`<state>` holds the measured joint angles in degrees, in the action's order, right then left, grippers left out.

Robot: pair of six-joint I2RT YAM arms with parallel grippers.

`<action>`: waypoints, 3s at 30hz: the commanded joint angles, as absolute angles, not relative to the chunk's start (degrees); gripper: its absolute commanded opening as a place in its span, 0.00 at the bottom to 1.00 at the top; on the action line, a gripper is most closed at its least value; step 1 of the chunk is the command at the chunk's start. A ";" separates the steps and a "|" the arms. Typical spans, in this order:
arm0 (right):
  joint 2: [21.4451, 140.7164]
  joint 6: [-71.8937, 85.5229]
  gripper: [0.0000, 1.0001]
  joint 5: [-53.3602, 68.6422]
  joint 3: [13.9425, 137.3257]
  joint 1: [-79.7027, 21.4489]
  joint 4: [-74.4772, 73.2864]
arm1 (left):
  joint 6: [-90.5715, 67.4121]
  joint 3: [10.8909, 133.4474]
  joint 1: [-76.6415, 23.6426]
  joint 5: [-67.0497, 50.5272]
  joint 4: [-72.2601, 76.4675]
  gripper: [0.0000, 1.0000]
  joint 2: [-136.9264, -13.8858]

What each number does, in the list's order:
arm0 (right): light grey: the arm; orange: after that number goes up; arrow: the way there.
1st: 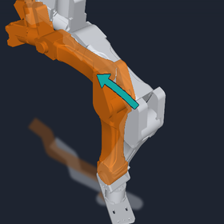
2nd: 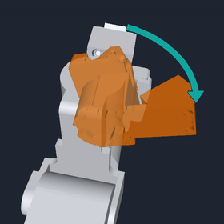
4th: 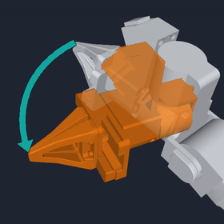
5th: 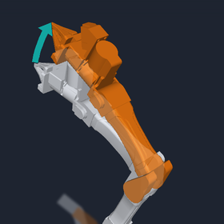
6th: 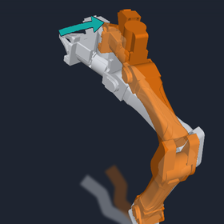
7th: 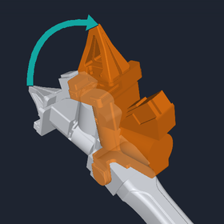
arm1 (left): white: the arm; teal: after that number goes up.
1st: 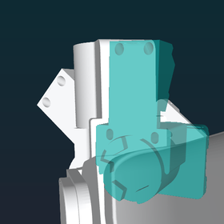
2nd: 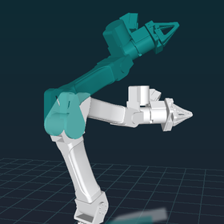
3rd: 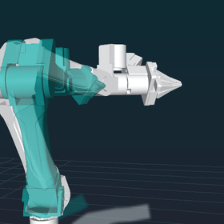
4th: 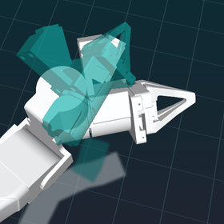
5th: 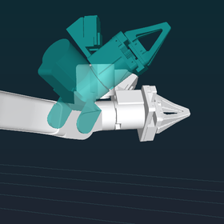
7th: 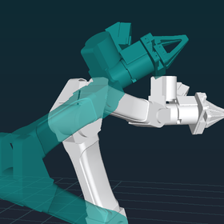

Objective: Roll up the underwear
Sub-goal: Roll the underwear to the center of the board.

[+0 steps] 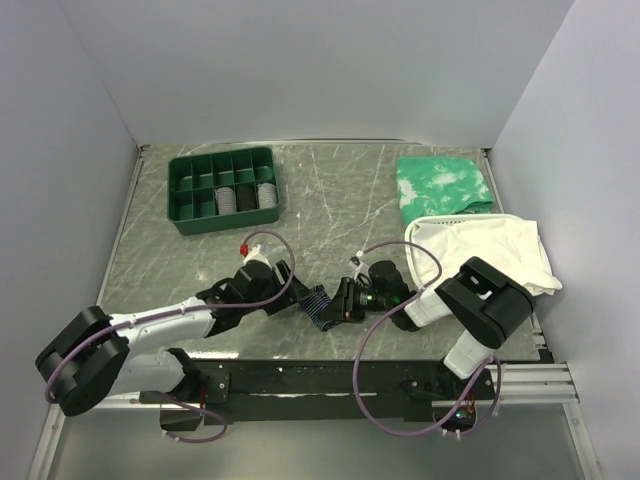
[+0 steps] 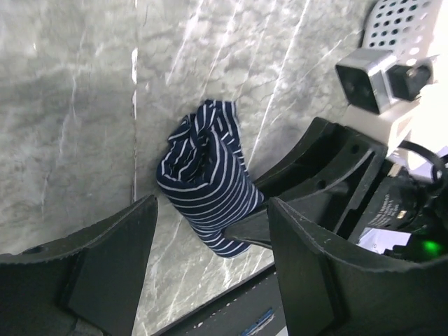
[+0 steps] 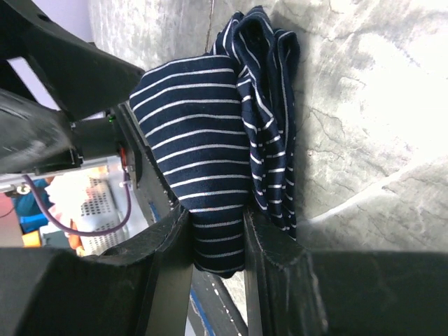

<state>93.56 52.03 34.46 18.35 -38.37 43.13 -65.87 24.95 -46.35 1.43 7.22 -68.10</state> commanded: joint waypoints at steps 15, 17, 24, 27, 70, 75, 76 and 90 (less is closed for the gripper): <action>96.15 52.73 0.24 33.92 17.67 -37.27 43.24 | -69.79 28.20 -48.96 7.47 12.30 0.69 -78.22; 95.80 52.47 0.25 33.93 17.75 -37.27 42.81 | -69.61 28.74 -48.96 7.12 13.27 0.69 -80.06; 96.06 52.38 0.25 34.45 18.02 -37.35 43.06 | -70.75 26.90 -49.04 5.72 17.49 0.64 -81.65; 96.15 52.30 0.25 34.63 18.28 -37.27 43.24 | -71.02 26.20 -49.04 5.10 18.71 0.57 -82.00; 81.03 18.82 0.82 -6.94 47.10 -63.10 -7.56 | -63.90 34.19 -42.89 8.18 -8.88 0.20 -76.90; 86.13 15.65 0.82 -9.66 50.09 -64.60 -7.65 | -63.37 34.10 -41.93 6.95 -8.35 0.20 -77.17; 86.65 15.47 0.82 -9.93 50.36 -64.69 -7.65 | -63.28 34.10 -41.84 6.77 -8.26 0.20 -77.17; 92.37 13.62 0.82 -10.11 53.88 -66.53 -6.77 | -62.67 33.57 -40.52 4.83 -6.77 0.20 -77.61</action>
